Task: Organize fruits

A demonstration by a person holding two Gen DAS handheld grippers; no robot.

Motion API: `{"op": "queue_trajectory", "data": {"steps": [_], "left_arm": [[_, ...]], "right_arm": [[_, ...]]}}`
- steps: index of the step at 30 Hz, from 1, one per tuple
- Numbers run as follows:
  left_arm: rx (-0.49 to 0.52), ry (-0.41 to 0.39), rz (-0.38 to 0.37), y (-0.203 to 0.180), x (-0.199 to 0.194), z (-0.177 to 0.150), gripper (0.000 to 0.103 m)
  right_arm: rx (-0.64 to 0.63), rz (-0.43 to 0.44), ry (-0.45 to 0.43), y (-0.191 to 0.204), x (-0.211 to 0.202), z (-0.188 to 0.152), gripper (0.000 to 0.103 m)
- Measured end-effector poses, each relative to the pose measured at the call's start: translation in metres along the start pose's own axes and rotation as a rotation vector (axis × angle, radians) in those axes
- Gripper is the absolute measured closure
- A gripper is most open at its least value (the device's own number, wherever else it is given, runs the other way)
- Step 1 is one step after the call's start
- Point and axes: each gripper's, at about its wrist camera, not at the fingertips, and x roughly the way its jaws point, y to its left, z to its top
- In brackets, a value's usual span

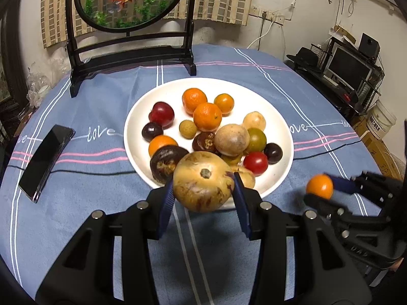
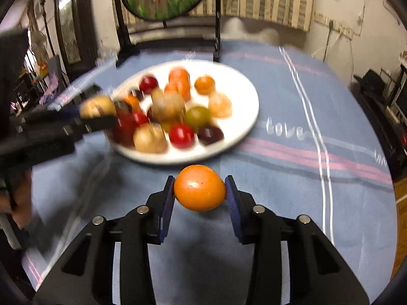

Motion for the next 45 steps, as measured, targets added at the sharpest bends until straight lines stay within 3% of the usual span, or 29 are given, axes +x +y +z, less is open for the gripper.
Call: {"op": "queue_trajectory", "data": {"steps": [7, 10, 13, 16, 17, 25, 35, 45], "left_arm": [[-0.022, -0.016, 0.007, -0.001, 0.010, 0.034, 0.059], [-0.072, -0.005, 0.034, 0.007, 0.024, 0.049, 0.059], [-0.116, 0.028, 0.033, 0.018, 0.038, 0.054, 0.054], [-0.107, 0.008, 0.060, 0.021, 0.037, 0.052, 0.030], [-0.103, 0.002, 0.069, 0.022, 0.037, 0.051, 0.026], [-0.095, 0.003, 0.078, 0.019, 0.023, 0.037, 0.012], [-0.104, 0.028, 0.079, 0.009, 0.001, -0.003, 0.009], [-0.138, 0.046, 0.067, 0.000, -0.018, -0.039, 0.008]], "right_arm": [[0.017, 0.028, -0.147, 0.011, 0.007, 0.055, 0.063], [0.083, 0.044, -0.139, 0.000, 0.030, 0.074, 0.062], [0.153, 0.056, -0.115, -0.011, 0.045, 0.078, 0.047], [0.155, 0.045, -0.132, -0.016, 0.042, 0.072, 0.042], [0.158, 0.046, -0.124, -0.018, 0.042, 0.069, 0.042], [0.168, 0.037, -0.049, -0.026, 0.031, 0.042, 0.040], [0.060, -0.035, -0.035, -0.008, 0.006, 0.004, 0.038], [0.051, -0.065, -0.018, -0.002, -0.011, -0.028, 0.037]]}}
